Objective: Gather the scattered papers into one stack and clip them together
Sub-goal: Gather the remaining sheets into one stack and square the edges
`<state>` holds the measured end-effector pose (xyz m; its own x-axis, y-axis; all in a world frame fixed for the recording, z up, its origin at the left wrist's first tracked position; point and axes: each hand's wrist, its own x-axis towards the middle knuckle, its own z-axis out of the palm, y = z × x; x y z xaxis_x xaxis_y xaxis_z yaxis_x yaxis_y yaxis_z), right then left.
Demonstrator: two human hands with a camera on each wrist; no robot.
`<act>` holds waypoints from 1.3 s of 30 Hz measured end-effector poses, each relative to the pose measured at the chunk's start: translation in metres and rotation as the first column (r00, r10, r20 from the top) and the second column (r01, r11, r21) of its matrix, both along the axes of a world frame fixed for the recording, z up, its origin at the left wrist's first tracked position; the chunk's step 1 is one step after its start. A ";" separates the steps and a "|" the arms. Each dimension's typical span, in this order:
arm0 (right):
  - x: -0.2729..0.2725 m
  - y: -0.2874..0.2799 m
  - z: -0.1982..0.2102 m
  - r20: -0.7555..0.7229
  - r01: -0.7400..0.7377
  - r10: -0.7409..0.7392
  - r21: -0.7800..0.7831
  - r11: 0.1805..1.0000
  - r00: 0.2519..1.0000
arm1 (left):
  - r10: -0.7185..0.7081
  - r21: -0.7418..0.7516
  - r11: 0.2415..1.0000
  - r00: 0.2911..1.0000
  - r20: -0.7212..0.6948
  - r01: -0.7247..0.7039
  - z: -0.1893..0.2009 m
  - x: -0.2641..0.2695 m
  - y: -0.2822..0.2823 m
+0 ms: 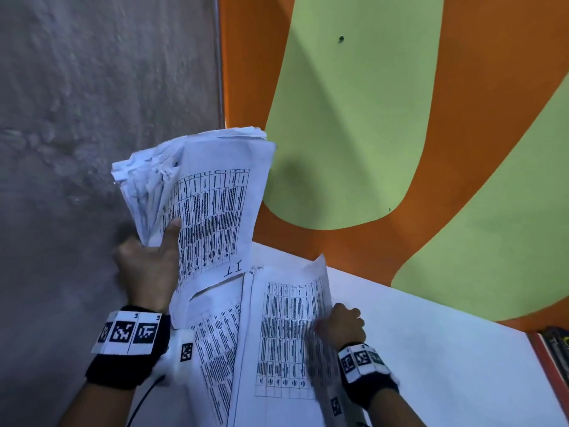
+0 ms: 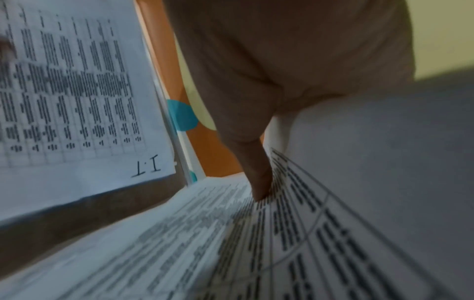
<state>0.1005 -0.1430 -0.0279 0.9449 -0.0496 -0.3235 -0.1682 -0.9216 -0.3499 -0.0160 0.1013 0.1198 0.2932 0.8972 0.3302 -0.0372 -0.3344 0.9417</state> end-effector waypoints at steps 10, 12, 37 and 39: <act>0.004 -0.040 0.045 0.276 -0.196 0.099 0.349 0.916 0.956 | -0.016 0.007 1.000 1.000 -0.015 0.016 -0.004 0.000 -0.001; 0.012 -0.060 0.079 0.305 -0.227 0.096 0.430 0.874 0.947 | -0.008 0.035 0.999 0.999 -0.033 0.009 -0.003 -0.001 0.000; -0.057 0.057 -0.004 0.088 -0.418 0.412 0.059 0.907 0.907 | 0.001 0.175 0.985 1.000 -0.001 0.000 -0.002 -0.001 0.019; -0.053 0.046 0.002 0.109 -0.386 0.371 0.188 0.903 0.922 | 0.000 0.187 0.982 1.000 0.008 -0.001 -0.004 -0.002 0.021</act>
<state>0.0478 -0.0967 -0.0260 0.8998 0.3757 -0.2219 0.2105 -0.8192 -0.5335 -0.0178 0.1226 0.1153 0.2895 0.8194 0.4948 -0.0439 -0.5050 0.8620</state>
